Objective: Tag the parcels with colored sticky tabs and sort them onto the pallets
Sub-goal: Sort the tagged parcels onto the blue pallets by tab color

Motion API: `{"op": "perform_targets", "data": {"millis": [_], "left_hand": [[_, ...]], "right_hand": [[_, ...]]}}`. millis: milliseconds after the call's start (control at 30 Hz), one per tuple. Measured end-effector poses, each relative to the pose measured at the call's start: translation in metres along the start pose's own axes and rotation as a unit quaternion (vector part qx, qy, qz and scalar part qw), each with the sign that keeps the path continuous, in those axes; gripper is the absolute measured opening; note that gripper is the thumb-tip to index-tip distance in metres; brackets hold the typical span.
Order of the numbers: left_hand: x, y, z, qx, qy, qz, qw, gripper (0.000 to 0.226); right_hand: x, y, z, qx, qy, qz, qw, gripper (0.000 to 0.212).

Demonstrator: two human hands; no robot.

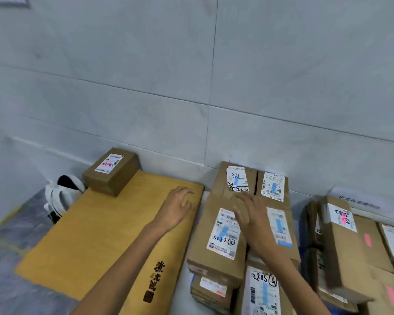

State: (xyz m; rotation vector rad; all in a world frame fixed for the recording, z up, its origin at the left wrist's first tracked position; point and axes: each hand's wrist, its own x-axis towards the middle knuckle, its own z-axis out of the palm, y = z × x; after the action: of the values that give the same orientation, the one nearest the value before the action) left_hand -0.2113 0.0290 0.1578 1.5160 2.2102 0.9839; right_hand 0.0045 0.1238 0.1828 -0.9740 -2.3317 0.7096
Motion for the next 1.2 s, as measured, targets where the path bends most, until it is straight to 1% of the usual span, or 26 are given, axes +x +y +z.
{"op": "perform_targets", "data": {"millis": [67, 200, 267, 333, 367, 433, 467, 533, 600, 633, 700, 733, 800, 867, 900, 933, 1000, 1033, 1067, 1133, 1167, 1200], "left_hand": [[0.010, -0.040, -0.030, 0.002, 0.032, -0.034, 0.999, 0.027], [0.031, -0.133, -0.087, -0.006, 0.089, -0.088, 0.992, 0.026], [0.045, -0.189, -0.117, -0.010, 0.108, -0.124, 0.986, 0.027], [0.062, -0.248, -0.149, 0.006, 0.133, -0.174, 0.976, 0.029], [0.069, -0.273, -0.162, 0.020, 0.144, -0.203, 0.968, 0.029], [0.084, -0.325, -0.191, 0.051, 0.129, -0.266, 0.954, 0.034], [0.091, -0.353, -0.202, 0.065, 0.099, -0.291, 0.949, 0.041], [0.100, -0.395, -0.217, 0.077, 0.047, -0.336, 0.938, 0.063], [0.107, -0.429, -0.223, 0.050, 0.007, -0.353, 0.934, 0.085], [0.108, -0.439, -0.223, 0.023, -0.009, -0.351, 0.936, 0.088], [0.109, -0.446, -0.217, -0.030, -0.021, -0.342, 0.939, 0.080], [0.108, -0.448, -0.213, -0.050, -0.010, -0.342, 0.938, 0.072], [0.104, -0.449, -0.204, -0.045, 0.025, -0.344, 0.938, 0.059], [0.100, -0.444, -0.196, -0.040, 0.041, -0.360, 0.931, 0.054], [0.099, -0.444, -0.191, -0.054, 0.044, -0.371, 0.926, 0.053], [0.097, -0.440, -0.186, -0.095, 0.046, -0.381, 0.919, 0.054], [0.094, -0.429, -0.176, -0.193, 0.051, -0.373, 0.906, 0.060], [0.091, -0.421, -0.172, -0.218, 0.051, -0.361, 0.905, 0.065], [0.086, -0.410, -0.171, -0.223, 0.053, -0.351, 0.908, 0.077], [0.079, -0.393, -0.170, -0.211, 0.078, -0.334, 0.915, 0.106], [0.077, -0.384, -0.171, -0.210, 0.084, -0.326, 0.918, 0.114], [0.077, -0.373, -0.176, -0.212, 0.081, -0.316, 0.921, 0.113]], "right_hand": [[0.026, -0.036, 0.032, 0.012, -0.028, -0.042, 0.999, 0.049], [0.077, -0.086, 0.124, 0.055, -0.074, -0.073, 0.993, 0.042], [0.105, -0.108, 0.180, 0.087, -0.129, -0.040, 0.987, 0.040], [0.138, -0.131, 0.237, 0.095, -0.182, -0.014, 0.979, 0.029], [0.150, -0.141, 0.260, 0.093, -0.206, -0.007, 0.974, 0.028], [0.181, -0.165, 0.309, 0.111, -0.251, 0.026, 0.961, 0.033], [0.195, -0.177, 0.331, 0.128, -0.267, 0.055, 0.954, 0.036], [0.214, -0.193, 0.364, 0.169, -0.285, 0.118, 0.936, 0.040], [0.228, -0.201, 0.396, 0.197, -0.295, 0.171, 0.919, 0.046], [0.234, -0.203, 0.410, 0.205, -0.304, 0.188, 0.911, 0.049], [0.242, -0.203, 0.428, 0.230, -0.320, 0.219, 0.893, 0.054], [0.245, -0.201, 0.436, 0.248, -0.330, 0.236, 0.880, 0.055], [0.248, -0.196, 0.446, 0.282, -0.345, 0.250, 0.860, 0.055], [0.246, -0.189, 0.451, 0.297, -0.344, 0.244, 0.856, 0.054], [0.243, -0.187, 0.452, 0.298, -0.342, 0.247, 0.856, 0.054], [0.239, -0.184, 0.453, 0.298, -0.339, 0.248, 0.857, 0.054], [0.227, -0.181, 0.453, 0.285, -0.336, 0.239, 0.865, 0.053], [0.221, -0.181, 0.452, 0.277, -0.330, 0.237, 0.871, 0.052], [0.215, -0.180, 0.449, 0.276, -0.322, 0.235, 0.874, 0.051], [0.206, -0.178, 0.436, 0.283, -0.298, 0.234, 0.881, 0.048], [0.204, -0.177, 0.426, 0.290, -0.285, 0.232, 0.884, 0.047], [0.204, -0.175, 0.417, 0.298, -0.273, 0.230, 0.885, 0.045]]}}
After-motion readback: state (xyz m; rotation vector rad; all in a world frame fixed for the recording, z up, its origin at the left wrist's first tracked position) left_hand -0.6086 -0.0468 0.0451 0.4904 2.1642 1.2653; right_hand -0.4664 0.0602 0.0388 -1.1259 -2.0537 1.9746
